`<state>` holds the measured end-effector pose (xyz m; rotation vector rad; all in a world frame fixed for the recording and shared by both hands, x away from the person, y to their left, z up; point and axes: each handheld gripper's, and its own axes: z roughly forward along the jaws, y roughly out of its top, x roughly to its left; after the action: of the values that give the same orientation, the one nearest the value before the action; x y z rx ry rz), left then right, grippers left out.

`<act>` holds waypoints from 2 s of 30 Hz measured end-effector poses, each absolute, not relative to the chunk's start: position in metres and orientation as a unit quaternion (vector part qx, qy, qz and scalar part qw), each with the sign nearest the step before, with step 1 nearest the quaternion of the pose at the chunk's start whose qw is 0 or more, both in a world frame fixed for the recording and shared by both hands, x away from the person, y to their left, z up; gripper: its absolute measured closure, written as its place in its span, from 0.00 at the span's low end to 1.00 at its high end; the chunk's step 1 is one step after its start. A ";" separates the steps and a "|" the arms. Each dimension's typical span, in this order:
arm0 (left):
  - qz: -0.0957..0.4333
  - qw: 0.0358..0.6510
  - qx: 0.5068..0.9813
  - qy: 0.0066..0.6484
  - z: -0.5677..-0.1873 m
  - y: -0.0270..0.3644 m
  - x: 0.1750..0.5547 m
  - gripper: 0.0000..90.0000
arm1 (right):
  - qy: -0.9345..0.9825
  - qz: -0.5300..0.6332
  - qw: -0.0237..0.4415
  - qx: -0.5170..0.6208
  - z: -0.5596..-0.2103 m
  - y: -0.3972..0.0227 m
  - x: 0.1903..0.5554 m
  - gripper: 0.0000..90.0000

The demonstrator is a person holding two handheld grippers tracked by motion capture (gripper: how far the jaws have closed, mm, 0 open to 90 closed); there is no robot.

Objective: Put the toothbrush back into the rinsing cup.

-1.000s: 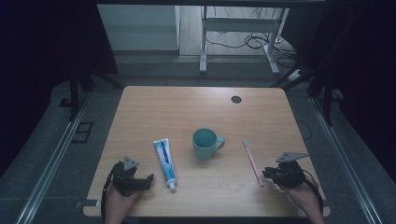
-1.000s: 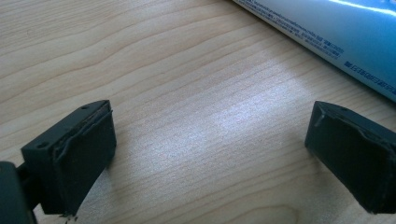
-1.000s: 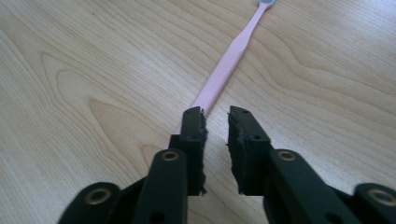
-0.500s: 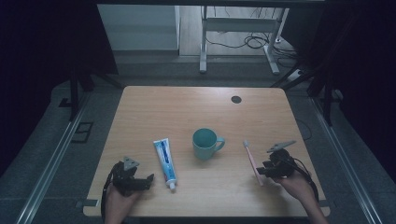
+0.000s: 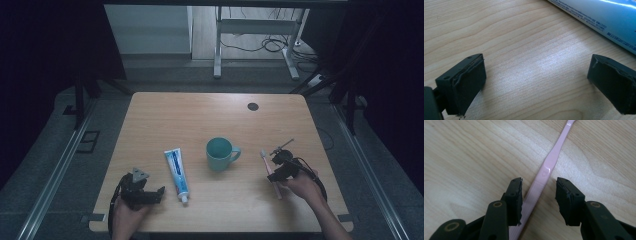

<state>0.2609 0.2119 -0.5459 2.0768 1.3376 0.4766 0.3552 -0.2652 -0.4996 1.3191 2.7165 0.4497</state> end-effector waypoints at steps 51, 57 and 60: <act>0.179 0.308 0.787 0.504 -0.546 0.212 0.261 0.02 | 0.903 0.141 0.034 0.405 -0.457 -0.257 0.372 0.87; 0.179 0.308 0.787 0.504 -0.546 0.212 0.261 0.02 | 0.901 0.165 0.042 0.398 -0.444 -0.258 0.370 0.87; 0.180 0.309 0.786 0.504 -0.546 0.212 0.261 0.02 | 0.900 0.180 0.045 0.395 -0.437 -0.258 0.369 0.87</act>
<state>0.2607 0.2116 -0.5459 2.0783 1.3329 0.4751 0.3691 -0.2577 -0.4370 1.2075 2.7482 0.5513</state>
